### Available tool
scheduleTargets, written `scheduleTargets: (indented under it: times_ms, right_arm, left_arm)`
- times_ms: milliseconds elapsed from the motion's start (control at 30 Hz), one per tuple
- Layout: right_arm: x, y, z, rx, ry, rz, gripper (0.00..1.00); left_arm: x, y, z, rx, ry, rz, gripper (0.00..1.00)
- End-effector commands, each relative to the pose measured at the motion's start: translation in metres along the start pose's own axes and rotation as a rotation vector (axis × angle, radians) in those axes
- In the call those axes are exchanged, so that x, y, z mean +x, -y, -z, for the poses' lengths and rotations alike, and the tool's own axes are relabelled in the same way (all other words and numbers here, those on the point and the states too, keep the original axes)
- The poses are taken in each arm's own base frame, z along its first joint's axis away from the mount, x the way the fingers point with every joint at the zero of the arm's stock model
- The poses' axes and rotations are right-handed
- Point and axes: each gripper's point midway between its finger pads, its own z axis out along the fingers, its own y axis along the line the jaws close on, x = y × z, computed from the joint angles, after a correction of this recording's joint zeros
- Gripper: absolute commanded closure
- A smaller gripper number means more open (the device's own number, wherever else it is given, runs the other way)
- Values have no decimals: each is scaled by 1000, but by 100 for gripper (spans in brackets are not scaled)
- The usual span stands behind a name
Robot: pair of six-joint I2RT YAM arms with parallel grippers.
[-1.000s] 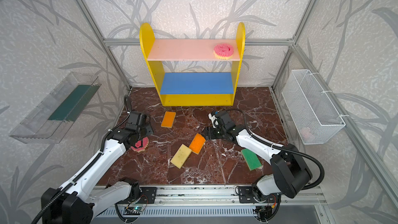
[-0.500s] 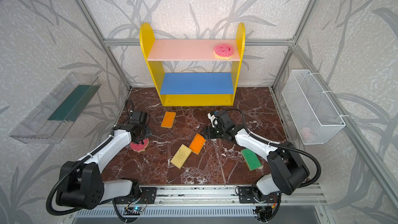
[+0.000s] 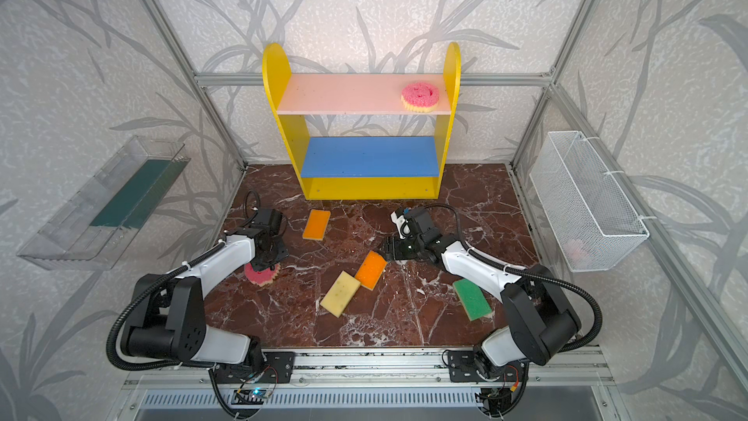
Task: Arrange cleaning sponges on a shelf
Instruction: Pick up the cleaning sponge from the middle-left of the table.
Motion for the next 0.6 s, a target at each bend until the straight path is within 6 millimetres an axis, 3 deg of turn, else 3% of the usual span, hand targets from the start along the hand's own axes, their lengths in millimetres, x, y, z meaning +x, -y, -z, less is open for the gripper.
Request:
scheduleTargets:
  times_ms: [0,333,567]
  right_arm:
    - [2,2,-2,-6,-11,-1,31]
    - [4,5,-2,6,-17,2,31]
    - [4,5,-2,8,-17,2,31]
  left_arm:
    - [-7,1,0,-5,16,13,59]
    - [-15,6,0,10,32,13,60]
    - [-16,10,-6,12,23,8,69]
